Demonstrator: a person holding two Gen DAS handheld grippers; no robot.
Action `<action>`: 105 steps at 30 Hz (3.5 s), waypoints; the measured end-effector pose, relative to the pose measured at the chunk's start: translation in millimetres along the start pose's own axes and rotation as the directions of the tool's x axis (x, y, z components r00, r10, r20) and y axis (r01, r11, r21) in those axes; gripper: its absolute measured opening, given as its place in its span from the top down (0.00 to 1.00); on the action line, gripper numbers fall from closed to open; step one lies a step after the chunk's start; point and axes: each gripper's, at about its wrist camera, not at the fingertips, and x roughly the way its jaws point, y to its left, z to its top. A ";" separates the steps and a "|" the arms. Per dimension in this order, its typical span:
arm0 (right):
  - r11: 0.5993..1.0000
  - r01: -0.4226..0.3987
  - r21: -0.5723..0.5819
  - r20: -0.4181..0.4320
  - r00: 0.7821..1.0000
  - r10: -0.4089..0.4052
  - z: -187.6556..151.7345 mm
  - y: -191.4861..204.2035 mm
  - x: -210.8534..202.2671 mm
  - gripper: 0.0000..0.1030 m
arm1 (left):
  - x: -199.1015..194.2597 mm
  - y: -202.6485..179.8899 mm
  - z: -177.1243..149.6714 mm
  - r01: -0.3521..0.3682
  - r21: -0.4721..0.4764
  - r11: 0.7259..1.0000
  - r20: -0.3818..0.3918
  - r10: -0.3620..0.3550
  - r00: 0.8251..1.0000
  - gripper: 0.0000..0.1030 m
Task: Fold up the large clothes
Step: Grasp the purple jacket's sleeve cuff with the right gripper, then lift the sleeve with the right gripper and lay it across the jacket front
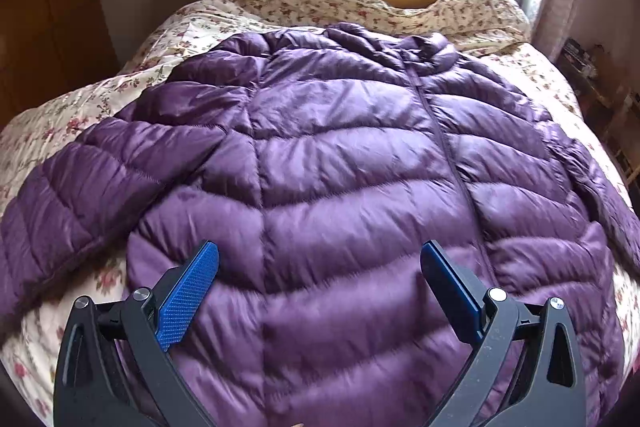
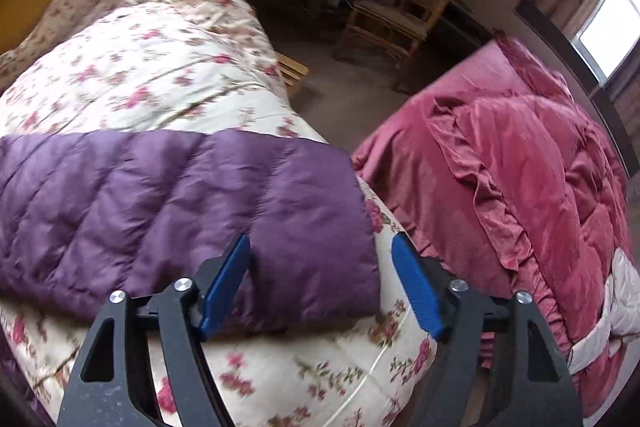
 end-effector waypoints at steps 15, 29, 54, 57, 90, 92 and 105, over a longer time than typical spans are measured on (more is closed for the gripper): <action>0.982 -0.113 0.152 -0.112 0.985 0.131 5.5 -13.3 47.3 0.46 | 44.2 25.6 18.0 -0.009 -0.050 0.999 -0.022 0.008 1.000 0.03; 0.990 -0.024 -0.136 0.047 0.998 0.031 17.7 71.6 -8.2 0.92 | 44.9 25.2 15.6 -0.006 -0.052 0.999 -0.014 0.006 1.000 0.03; 0.830 -0.192 -0.523 0.225 0.909 0.351 -5.8 327.4 -134.2 0.93 | 43.1 32.4 13.4 0.029 -0.076 0.997 0.000 -0.029 1.000 0.03; 0.789 -0.223 -0.572 0.208 0.891 0.403 -20.2 364.2 -146.6 0.93 | 43.2 34.4 13.4 0.038 -0.080 0.996 0.002 -0.038 0.999 0.03; 0.433 -0.430 -0.792 -0.036 0.740 0.671 -127.3 445.4 -195.1 0.22 | 10.8 43.4 15.4 0.138 -0.134 0.981 0.038 -0.134 0.990 0.03; 0.456 -0.439 -0.774 -0.018 0.735 0.678 -120.2 433.6 -196.5 0.19 | 6.5 40.2 18.1 0.155 -0.133 0.979 0.044 -0.150 0.988 0.03; 0.527 -0.456 -0.717 -0.010 0.763 0.646 -93.9 375.5 -177.4 0.02 | 3.1 6.6 32.4 0.241 -0.133 0.961 0.034 -0.239 0.970 0.03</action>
